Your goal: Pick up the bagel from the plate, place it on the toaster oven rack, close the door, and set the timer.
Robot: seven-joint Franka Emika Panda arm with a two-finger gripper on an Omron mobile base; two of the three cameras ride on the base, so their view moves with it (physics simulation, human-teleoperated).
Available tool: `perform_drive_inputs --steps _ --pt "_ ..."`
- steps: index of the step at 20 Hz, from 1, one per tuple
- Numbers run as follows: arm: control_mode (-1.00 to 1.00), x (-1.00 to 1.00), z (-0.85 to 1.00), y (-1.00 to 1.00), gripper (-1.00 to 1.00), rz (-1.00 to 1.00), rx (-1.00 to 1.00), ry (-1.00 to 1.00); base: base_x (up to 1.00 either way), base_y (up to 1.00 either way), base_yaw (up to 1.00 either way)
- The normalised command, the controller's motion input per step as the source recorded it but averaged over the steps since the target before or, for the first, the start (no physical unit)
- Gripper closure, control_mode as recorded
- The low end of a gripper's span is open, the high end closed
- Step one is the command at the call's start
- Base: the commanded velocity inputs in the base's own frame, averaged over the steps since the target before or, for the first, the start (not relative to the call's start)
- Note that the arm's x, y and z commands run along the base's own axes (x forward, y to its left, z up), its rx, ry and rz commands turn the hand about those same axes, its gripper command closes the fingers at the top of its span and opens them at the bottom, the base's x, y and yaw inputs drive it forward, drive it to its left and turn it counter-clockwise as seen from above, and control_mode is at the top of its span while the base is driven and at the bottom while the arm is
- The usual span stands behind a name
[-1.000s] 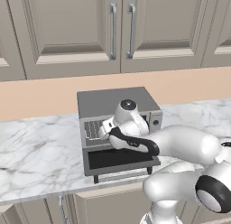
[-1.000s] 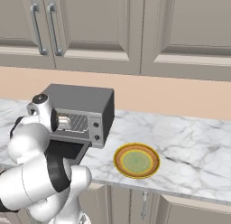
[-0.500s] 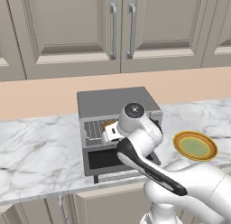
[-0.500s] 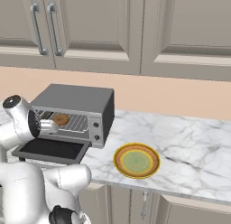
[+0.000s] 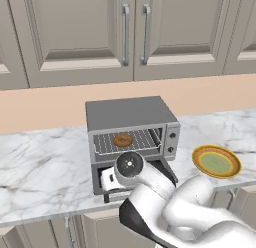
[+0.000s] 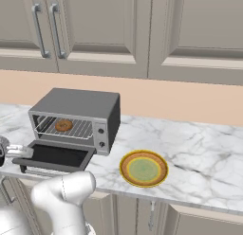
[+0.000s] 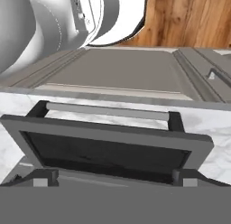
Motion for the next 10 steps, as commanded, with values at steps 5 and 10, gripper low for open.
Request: perform_drive_inputs --steps 5,10 --pt "-1.0 -0.09 0.17 0.73 -1.0 0.0 -0.3 0.11 0.0 0.0 0.0" --pt "-1.0 0.02 0.0 0.48 -1.0 0.0 -0.33 0.19 0.0 0.0 0.0"
